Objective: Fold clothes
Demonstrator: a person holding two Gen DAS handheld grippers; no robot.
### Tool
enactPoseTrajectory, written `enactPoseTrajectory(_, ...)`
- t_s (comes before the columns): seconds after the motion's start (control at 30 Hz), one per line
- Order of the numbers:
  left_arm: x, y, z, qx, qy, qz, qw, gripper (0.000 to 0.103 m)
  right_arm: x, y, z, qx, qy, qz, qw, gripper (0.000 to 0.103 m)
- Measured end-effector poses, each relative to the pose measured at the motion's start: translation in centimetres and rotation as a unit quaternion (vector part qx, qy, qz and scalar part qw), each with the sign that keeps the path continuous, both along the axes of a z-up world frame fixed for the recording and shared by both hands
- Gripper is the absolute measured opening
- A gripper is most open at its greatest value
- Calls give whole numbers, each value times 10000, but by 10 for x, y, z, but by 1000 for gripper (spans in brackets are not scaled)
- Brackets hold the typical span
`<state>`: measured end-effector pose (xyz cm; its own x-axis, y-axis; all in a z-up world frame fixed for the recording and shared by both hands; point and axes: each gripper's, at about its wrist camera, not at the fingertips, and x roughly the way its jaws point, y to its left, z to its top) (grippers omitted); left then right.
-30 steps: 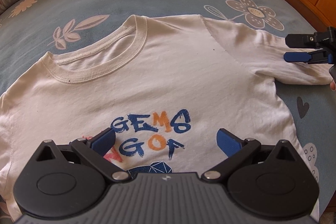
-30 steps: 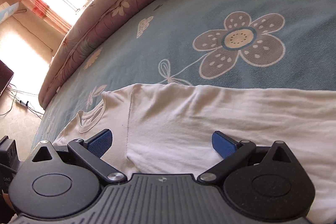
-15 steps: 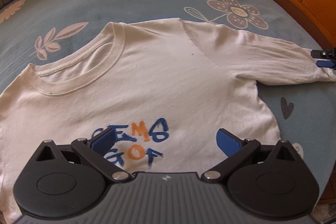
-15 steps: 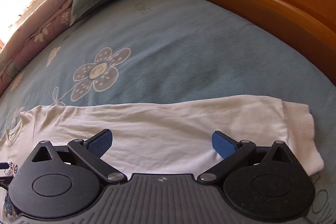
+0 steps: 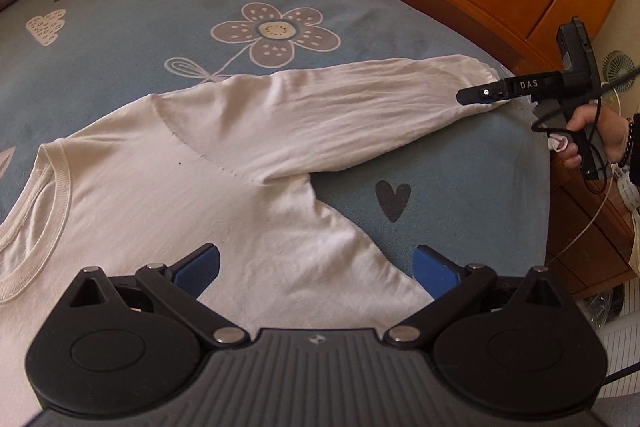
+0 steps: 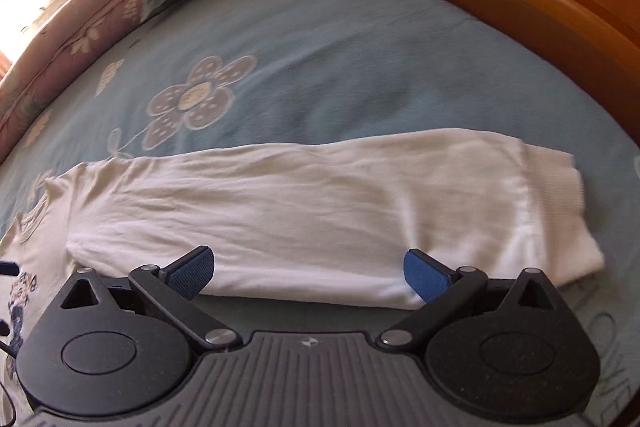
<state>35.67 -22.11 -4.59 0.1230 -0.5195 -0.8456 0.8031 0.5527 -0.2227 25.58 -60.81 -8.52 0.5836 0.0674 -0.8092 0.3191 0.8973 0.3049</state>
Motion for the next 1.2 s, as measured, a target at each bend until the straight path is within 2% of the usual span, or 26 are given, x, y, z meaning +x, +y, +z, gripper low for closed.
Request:
enactPoseTrajectory(0.07, -3, -5, 1, 43, -54, -102, 9999, 102, -7, -17, 3, -108, 74, -428, 9990, 103)
enactPoseTrajectory(0.13, -6, -10, 1, 75, -64, -184, 9998, 102, -3, -22, 10, -94, -107, -512, 9986, 103)
enactPoseTrajectory(0.27, -11, -20, 2, 178, -19, -349, 9992, 102, 23, -16, 10, -429, -267, -301, 9983, 103)
enactPoseTrajectory(0.37, -12, -24, 2, 321, -51, -323, 9989, 102, 35, -19, -3, -1153, -83, -472, 9922, 103)
enactPoseTrajectory(0.4, -12, -23, 3, 330, -43, -290, 9990, 102, 36, -25, -10, -1381, 114, -574, 9887, 103)
enactPoseTrajectory(0.43, -12, -22, 3, 330, -29, -259, 9991, 102, 35, -28, -12, -1465, 140, -630, 9871, 103)
enactPoseTrajectory(0.57, -11, -17, 2, 305, -16, -69, 9995, 102, 36, -10, 4, -1354, 11, -555, 9892, 103)
enactPoseTrajectory(0.67, -11, -15, -3, 291, 13, 46, 9996, 102, 41, 33, 8, -1260, -182, -6, 9919, 103)
enactPoseTrajectory(0.77, -13, -11, -9, 243, 35, 56, 9997, 102, 45, 66, -10, -1423, -4, 394, 9890, 103)
enactPoseTrajectory(0.8, -15, -7, -11, 260, 28, 51, 9996, 102, 46, 69, -17, -1507, 147, 355, 9878, 103)
enactPoseTrajectory(0.87, -18, 6, -14, 317, 27, 100, 9994, 102, 44, 77, -17, -1737, 168, 260, 9843, 103)
enactPoseTrajectory(0.93, -20, 23, -16, 386, 26, 218, 9990, 102, 45, 82, -8, -1630, 278, 126, 9862, 103)
enactPoseTrajectory(1.03, -22, 54, -18, 490, 53, 484, 9976, 102, 45, 111, 11, -1516, 60, 439, 9874, 103)
enactPoseTrajectory(1.13, -25, 90, -23, 664, 49, 834, 9943, 102, 59, 163, 27, -1528, -190, 1260, 9800, 103)
enactPoseTrajectory(1.2, -27, 114, -26, 794, 33, 1069, 9911, 102, 70, 203, 34, -1458, -405, 1853, 9710, 103)
